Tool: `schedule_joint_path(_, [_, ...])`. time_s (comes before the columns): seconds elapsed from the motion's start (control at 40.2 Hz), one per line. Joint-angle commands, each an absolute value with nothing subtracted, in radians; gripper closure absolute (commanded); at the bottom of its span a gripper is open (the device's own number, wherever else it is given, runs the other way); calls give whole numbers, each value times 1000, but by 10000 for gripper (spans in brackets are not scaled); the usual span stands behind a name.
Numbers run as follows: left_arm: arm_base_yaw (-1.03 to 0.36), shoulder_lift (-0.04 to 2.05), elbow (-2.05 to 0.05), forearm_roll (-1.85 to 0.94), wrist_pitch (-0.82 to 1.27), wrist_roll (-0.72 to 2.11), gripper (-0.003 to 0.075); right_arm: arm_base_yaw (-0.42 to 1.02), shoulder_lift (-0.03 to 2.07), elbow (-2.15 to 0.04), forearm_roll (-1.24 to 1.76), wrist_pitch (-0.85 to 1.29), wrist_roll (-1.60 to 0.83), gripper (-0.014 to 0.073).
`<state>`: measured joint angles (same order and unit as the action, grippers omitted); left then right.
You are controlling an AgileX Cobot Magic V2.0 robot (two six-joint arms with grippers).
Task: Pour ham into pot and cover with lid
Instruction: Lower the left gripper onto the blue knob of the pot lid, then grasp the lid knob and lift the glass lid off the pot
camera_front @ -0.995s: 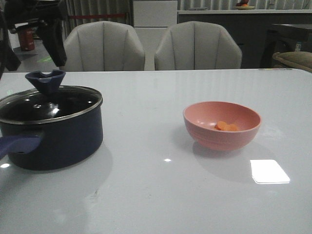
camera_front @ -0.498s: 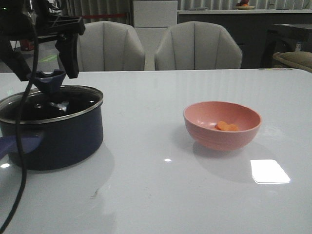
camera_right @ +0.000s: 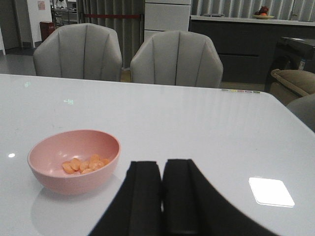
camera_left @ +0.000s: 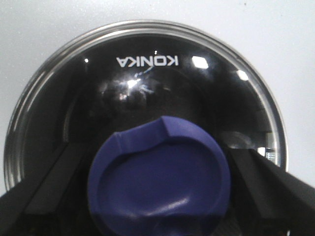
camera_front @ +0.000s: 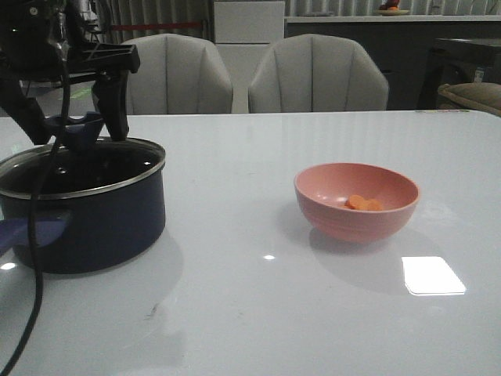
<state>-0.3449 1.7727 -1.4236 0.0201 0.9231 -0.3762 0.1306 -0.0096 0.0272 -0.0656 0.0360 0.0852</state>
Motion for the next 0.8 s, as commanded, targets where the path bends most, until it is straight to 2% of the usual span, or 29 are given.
schedule_joint_path(0.0, [-353, 1733, -1453, 23, 898, -389, 162, 126, -31, 22, -77, -49, 77, 444])
schedule_joint_path(0.199, [-353, 1733, -1453, 23, 893, -389, 332, 126, -31, 22, -77, -49, 77, 444])
schedule_joint_path(0.274, [-353, 1733, -1453, 23, 891, -389, 366, 126, -31, 22, -77, -49, 77, 444])
schedule_joint_path(0.771, [-353, 1658, -1453, 42, 857, -381, 372, 126, -31, 22, -77, -49, 77, 444])
